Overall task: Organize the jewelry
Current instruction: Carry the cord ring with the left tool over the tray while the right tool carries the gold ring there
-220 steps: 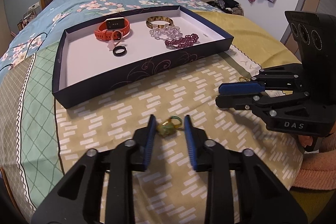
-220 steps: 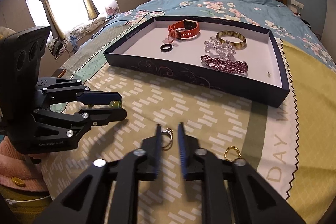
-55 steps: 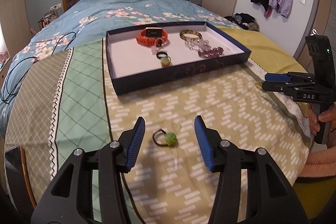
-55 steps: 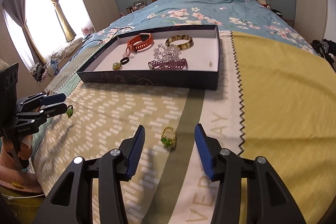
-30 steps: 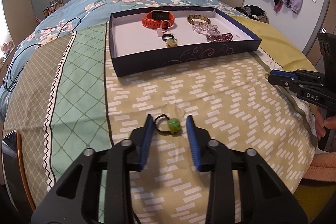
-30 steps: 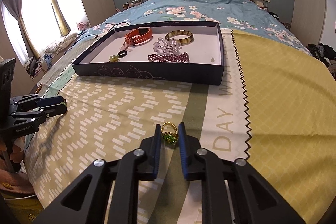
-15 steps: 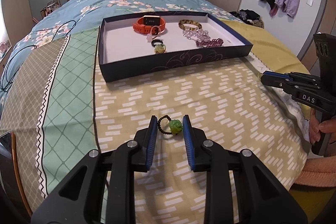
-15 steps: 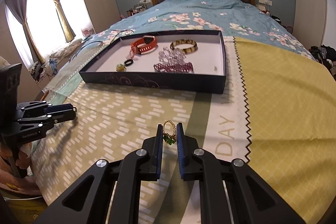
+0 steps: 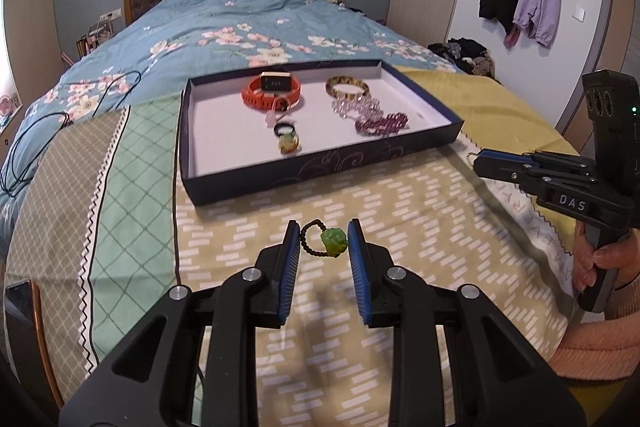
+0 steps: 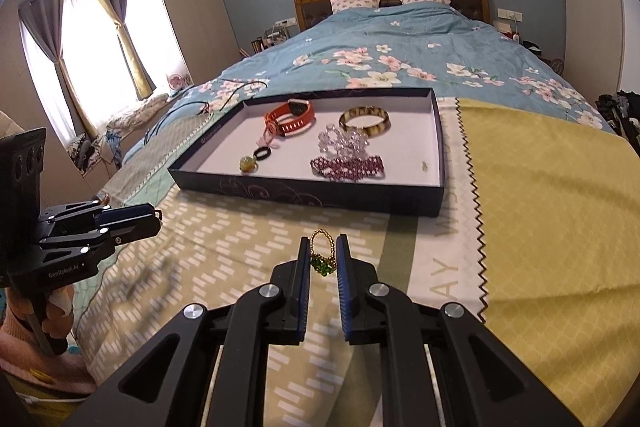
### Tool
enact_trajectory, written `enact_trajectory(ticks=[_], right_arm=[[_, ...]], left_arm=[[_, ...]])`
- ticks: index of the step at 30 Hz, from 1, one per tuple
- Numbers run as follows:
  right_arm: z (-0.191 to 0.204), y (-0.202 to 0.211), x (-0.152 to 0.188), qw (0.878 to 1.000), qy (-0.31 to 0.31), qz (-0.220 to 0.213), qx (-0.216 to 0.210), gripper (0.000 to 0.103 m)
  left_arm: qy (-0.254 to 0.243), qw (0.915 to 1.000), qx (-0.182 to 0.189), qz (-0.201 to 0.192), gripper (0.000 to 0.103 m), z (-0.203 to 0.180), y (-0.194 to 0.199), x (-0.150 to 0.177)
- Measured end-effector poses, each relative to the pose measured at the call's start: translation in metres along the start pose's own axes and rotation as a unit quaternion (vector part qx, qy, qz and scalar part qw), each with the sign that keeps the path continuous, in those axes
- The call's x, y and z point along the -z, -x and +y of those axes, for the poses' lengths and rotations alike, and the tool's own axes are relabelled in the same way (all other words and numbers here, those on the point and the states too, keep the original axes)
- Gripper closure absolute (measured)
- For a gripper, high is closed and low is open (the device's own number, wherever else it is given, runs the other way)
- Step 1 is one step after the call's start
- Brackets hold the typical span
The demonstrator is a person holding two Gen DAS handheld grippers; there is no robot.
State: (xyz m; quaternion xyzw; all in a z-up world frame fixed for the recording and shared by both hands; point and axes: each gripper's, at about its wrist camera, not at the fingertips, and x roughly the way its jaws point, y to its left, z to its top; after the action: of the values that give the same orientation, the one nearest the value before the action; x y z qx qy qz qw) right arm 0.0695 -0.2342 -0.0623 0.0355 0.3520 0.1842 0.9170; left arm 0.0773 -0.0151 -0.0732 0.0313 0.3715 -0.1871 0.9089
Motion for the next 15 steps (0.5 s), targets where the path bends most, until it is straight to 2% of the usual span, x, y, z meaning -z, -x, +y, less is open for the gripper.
enact_trajectory(ticks=[15], right_arm=[[0.008, 0.003, -0.027, 0.999, 0.012, -0.041, -0.01, 0.092]], left_arm=[[-0.004, 0.9991, -0.001, -0.043, 0.078, -0.006, 0.011, -0.025]])
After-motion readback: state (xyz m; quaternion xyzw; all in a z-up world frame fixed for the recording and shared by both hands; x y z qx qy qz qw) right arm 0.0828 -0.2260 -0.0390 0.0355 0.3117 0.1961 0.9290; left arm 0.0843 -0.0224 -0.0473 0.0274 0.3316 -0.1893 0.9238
